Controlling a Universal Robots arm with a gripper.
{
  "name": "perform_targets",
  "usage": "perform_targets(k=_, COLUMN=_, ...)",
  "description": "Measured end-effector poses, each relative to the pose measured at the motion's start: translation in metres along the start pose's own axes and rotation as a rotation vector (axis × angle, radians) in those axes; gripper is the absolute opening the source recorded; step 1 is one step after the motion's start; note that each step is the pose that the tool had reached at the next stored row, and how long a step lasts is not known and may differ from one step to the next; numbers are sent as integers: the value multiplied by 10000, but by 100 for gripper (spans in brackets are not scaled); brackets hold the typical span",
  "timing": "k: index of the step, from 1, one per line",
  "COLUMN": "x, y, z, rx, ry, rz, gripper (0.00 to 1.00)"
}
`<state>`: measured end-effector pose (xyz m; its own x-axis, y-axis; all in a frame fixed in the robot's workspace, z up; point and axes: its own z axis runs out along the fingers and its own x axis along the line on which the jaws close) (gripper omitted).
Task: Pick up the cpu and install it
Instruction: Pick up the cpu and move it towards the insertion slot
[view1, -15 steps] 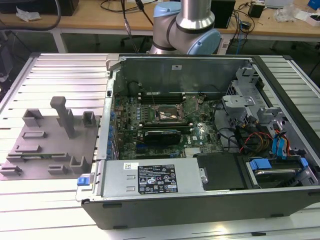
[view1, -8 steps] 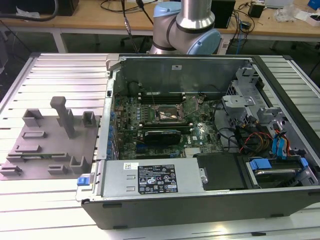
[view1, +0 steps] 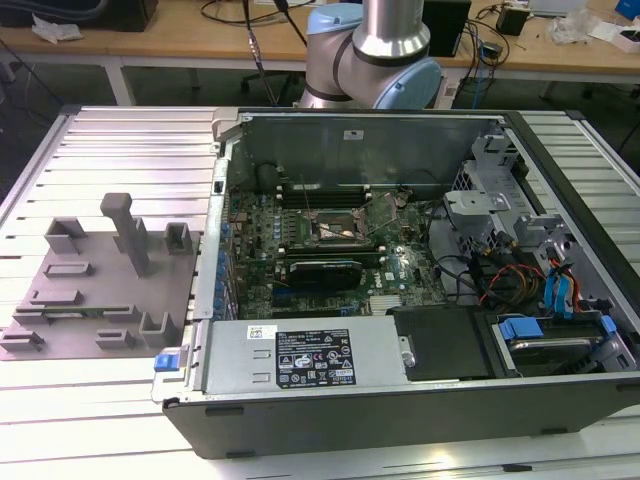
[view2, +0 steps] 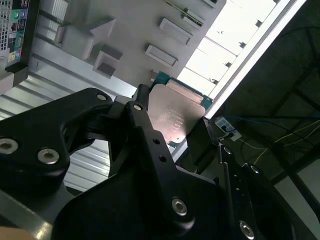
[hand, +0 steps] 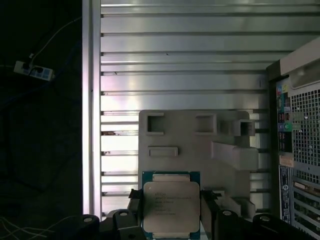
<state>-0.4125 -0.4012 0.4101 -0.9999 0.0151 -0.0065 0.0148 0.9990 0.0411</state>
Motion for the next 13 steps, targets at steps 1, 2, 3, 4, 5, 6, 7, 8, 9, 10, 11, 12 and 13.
perform_targets(k=1, x=-1, y=0, z=-2, rx=0, ry=0, rz=0, gripper=55)
perform_targets(k=2, x=0, y=0, z=-4, rx=2, ry=2, rz=1, gripper=55)
perform_targets(k=3, x=0, y=0, z=-4, rx=1, ry=1, rz=0, gripper=55)
perform_targets(k=4, x=-1, y=1, z=-5, rx=2, ry=2, rz=0, gripper=55)
perform_targets(k=5, x=-11, y=1, z=-7, rx=3, ry=4, rz=1, gripper=55)
perform_targets(k=6, x=-41, y=1, z=-6, rx=-1, ry=3, rz=0, gripper=55)
perform_targets(k=7, x=-59, y=1, z=-6, rx=-2, ry=3, rz=0, gripper=55)
perform_targets(k=8, x=-74, y=1, z=-5, rx=-3, ry=2, rz=0, gripper=55)
perform_targets(k=9, x=-104, y=2, z=-5, rx=-4, ry=3, rz=0, gripper=55)
perform_targets(k=10, x=-146, y=3, z=-4, rx=-4, ry=1, rz=0, gripper=55)
perform_targets(k=11, x=-193, y=3, z=-4, rx=-3, ry=2, rz=0, gripper=55)
perform_targets(k=12, x=-226, y=3, z=-4, rx=-3, ry=3, rz=0, gripper=55)
perform_targets(k=13, x=-245, y=4, z=-4, rx=-3, ry=3, rz=0, gripper=55)
